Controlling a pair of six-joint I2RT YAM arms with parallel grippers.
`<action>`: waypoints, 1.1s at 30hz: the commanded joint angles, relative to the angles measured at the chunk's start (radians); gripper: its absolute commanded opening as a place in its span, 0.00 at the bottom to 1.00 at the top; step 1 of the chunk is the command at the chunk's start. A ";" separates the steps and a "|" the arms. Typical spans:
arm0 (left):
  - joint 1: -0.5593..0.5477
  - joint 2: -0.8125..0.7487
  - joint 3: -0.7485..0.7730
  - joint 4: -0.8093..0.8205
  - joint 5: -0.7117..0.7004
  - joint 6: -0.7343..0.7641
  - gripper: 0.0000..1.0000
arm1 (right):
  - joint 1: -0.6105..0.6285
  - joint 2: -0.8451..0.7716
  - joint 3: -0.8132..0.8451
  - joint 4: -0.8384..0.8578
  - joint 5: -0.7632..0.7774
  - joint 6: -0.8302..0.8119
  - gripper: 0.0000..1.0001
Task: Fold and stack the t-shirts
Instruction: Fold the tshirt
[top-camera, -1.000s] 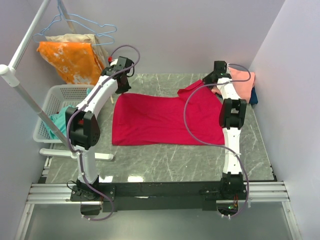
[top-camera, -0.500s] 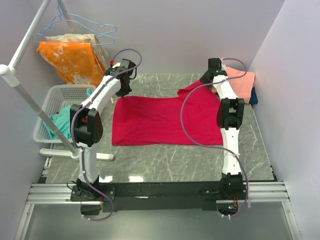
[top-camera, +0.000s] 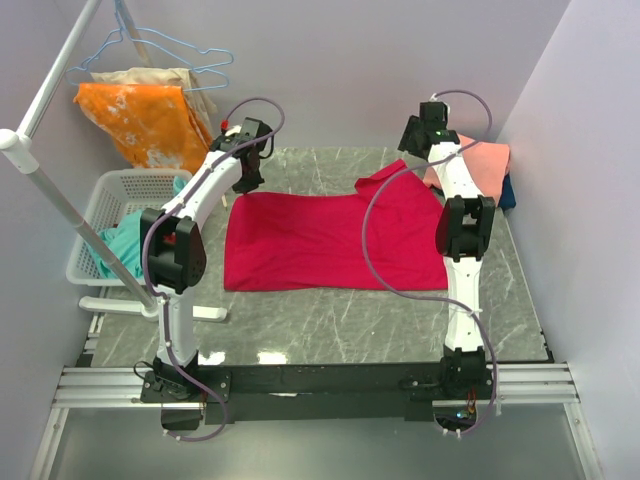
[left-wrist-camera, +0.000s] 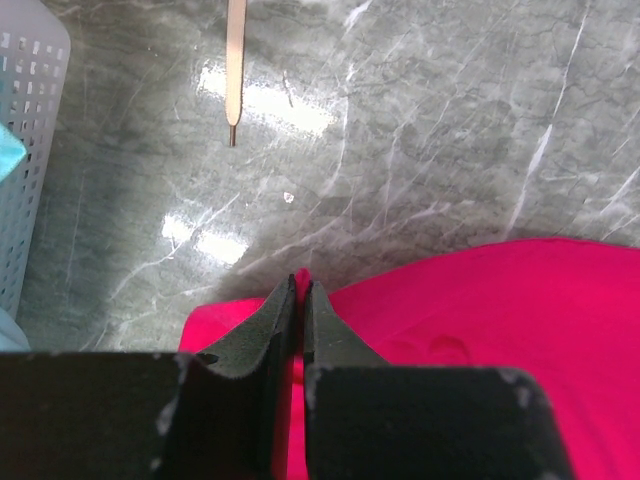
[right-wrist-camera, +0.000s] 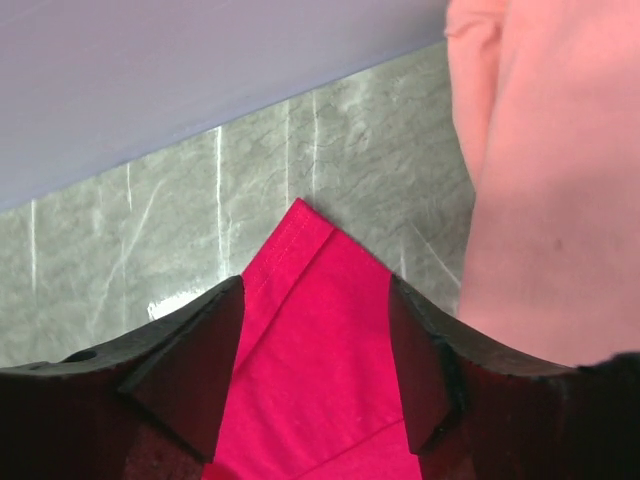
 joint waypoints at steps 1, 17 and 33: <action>-0.007 -0.024 0.045 0.002 -0.009 0.010 0.01 | 0.003 0.003 0.053 0.028 -0.055 -0.156 0.70; -0.015 0.018 0.091 -0.010 0.011 -0.002 0.01 | -0.006 0.031 0.037 -0.135 -0.139 -0.199 0.84; -0.020 -0.005 0.043 0.033 0.011 0.011 0.01 | 0.005 -0.270 -0.385 -0.173 -0.109 -0.173 0.79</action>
